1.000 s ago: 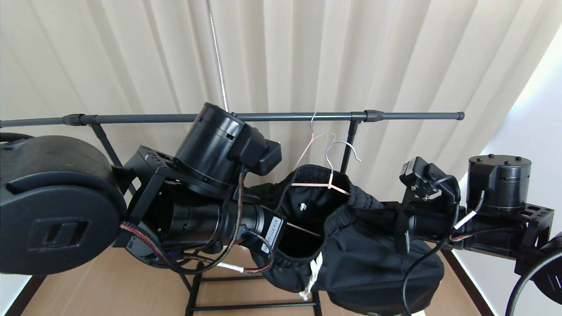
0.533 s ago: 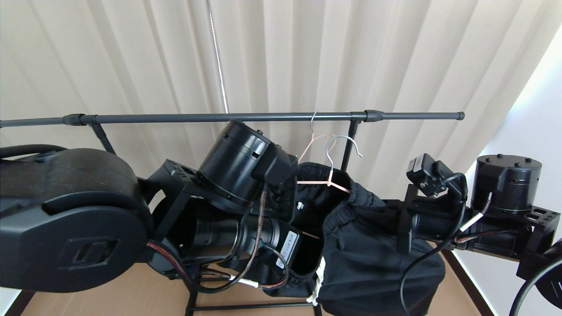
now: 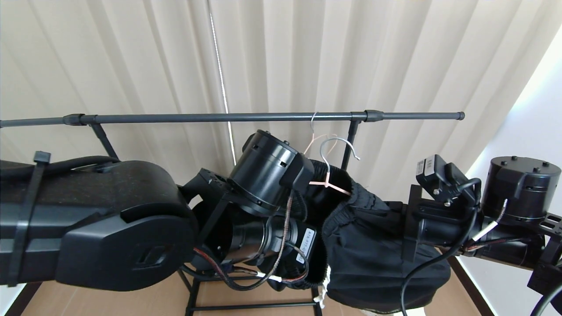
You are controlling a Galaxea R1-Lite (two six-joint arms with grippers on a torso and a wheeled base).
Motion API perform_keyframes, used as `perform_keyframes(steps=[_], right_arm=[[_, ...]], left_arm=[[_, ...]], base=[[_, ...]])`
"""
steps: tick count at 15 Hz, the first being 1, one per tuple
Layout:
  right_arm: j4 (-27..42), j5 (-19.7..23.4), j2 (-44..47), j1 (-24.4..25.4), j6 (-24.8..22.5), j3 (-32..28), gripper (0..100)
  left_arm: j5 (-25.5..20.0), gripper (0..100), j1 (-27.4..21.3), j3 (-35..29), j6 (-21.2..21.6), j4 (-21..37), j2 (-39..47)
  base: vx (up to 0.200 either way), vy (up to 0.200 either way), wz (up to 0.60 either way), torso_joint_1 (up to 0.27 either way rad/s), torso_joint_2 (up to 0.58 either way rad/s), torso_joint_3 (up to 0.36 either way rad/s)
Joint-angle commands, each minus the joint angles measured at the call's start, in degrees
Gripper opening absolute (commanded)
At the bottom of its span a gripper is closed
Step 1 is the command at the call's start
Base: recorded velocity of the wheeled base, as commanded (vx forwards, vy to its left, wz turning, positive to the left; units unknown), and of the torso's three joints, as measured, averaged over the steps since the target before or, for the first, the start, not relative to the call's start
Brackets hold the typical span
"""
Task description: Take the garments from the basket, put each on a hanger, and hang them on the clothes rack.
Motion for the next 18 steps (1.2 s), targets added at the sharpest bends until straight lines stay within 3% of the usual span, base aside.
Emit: perform_keyframes(steps=[1, 8, 9, 13, 18], right_arm=[[-0.01, 0.01, -2.13, 0.61, -0.03, 0.64, 0], [-0.01, 0.01, -4.86, 1.75, -0.03, 1.34, 0], [-0.01, 0.01, -4.86, 1.75, -0.03, 1.34, 0], [-0.01, 0.01, -4.15, 1.67, -0.03, 1.08, 0], [-0.1, 0.01, -3.98, 1.58, -0.03, 0.9, 0]], left_arm=[[0.03, 0, 0.19, -0.44, -0.11, -0.03, 1.36], [3.29, 0, 0.37, -5.01, -2.04, -0.12, 5.32], [3.29, 100, 0.37, -5.01, -2.04, -0.12, 5.32], [4.96, 100, -0.42, -4.13, -2.04, -0.12, 3.47], [5.48, 100, -0.77, 2.11, -1.6, -0.03, -4.97]], base=[[0.0, 0.0, 0.0, 0.0, 0.0, 0.0], [0.0, 0.0, 0.0, 0.0, 0.0, 0.0], [0.0, 0.0, 0.0, 0.0, 0.0, 0.0], [0.0, 0.0, 0.0, 0.0, 0.0, 0.0], [0.0, 0.0, 0.0, 0.0, 0.0, 0.0]])
